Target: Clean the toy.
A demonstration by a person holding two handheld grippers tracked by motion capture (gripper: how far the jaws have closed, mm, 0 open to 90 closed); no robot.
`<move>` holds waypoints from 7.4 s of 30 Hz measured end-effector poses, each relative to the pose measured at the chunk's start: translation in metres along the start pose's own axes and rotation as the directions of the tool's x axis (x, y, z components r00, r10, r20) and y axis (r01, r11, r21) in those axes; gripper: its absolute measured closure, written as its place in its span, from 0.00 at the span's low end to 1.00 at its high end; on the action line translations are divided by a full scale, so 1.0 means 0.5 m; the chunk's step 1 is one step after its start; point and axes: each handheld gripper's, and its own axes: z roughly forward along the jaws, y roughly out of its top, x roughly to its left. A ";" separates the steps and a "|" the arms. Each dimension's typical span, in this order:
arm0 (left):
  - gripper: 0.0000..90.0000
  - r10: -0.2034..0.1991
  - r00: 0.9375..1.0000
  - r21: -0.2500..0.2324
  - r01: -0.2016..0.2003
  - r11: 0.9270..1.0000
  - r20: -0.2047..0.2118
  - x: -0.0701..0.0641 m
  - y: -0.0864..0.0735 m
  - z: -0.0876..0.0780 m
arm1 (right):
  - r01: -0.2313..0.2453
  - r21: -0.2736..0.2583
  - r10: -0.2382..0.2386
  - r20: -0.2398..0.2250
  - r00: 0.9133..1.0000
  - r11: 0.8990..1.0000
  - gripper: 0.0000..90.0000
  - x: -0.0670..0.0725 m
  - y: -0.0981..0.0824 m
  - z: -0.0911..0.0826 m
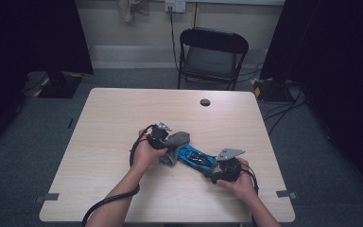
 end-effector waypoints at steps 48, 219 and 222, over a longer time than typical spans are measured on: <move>0.71 -0.020 1.000 -0.047 0.019 0.999 -0.021 0.017 -0.028 -0.006 | -0.010 0.014 0.010 -0.012 1.000 1.000 0.17 -0.009 0.013 -0.009; 0.77 0.105 0.983 -0.043 -0.100 0.994 0.150 -0.111 -0.059 -0.049 | -0.209 0.030 0.211 -0.102 0.972 0.977 0.57 -0.054 0.065 -0.002; 0.77 0.097 0.984 -0.047 -0.091 0.995 0.149 -0.107 -0.060 -0.050 | -0.209 0.029 0.211 -0.102 0.972 0.978 0.57 -0.054 0.065 -0.002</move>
